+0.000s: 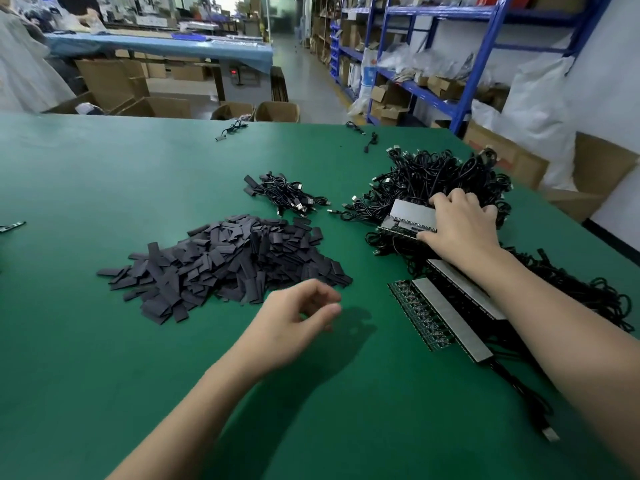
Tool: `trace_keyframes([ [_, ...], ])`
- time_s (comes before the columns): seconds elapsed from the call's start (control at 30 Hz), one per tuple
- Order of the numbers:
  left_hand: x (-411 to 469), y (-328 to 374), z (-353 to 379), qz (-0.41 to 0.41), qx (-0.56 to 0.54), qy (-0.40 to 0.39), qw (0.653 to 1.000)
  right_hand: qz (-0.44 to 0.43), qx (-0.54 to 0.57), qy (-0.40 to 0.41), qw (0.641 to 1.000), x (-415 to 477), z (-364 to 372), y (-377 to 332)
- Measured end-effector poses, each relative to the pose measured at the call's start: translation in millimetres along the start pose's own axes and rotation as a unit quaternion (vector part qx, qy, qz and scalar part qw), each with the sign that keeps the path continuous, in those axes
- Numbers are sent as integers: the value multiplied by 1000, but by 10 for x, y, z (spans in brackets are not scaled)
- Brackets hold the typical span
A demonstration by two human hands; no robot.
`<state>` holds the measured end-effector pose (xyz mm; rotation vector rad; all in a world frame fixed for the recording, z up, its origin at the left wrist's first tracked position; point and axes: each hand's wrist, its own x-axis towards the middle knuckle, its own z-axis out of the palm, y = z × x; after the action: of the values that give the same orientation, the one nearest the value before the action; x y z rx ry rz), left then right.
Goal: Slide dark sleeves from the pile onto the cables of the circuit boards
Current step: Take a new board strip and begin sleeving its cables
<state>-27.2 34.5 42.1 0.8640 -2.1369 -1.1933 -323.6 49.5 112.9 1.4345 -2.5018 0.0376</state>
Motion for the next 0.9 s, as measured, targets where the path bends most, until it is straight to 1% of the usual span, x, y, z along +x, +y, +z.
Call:
trace_keyframes([
  [0.17,506,486,431,-18,-117,-15,993,-39,10,-11,999,106,-91,66],
  [0.27,764,661,683,-57,-230,-36,971,-59,5,-6,998,194,-150,126],
  [0.37,1008,750,842,-115,-375,-30,919,-70,5,13,997,283,-262,181],
  [0.47,1256,846,969,-150,-456,-12,877,-81,35,15,996,378,-442,234],
  [0.53,1406,975,1060,-165,-532,3,831,-83,63,17,994,441,-566,288],
  [0.63,1617,1174,1163,-190,-638,7,746,-76,94,25,992,510,-735,354],
  [0.7,1730,1223,1220,-199,-672,-3,713,-74,113,28,990,552,-820,373],
  [0.77,1808,1212,1284,-202,-681,-12,704,-76,135,40,987,587,-884,398],
  [0.9,1889,1134,1382,-208,-675,-5,708,-77,159,68,982,670,-1069,439],
])
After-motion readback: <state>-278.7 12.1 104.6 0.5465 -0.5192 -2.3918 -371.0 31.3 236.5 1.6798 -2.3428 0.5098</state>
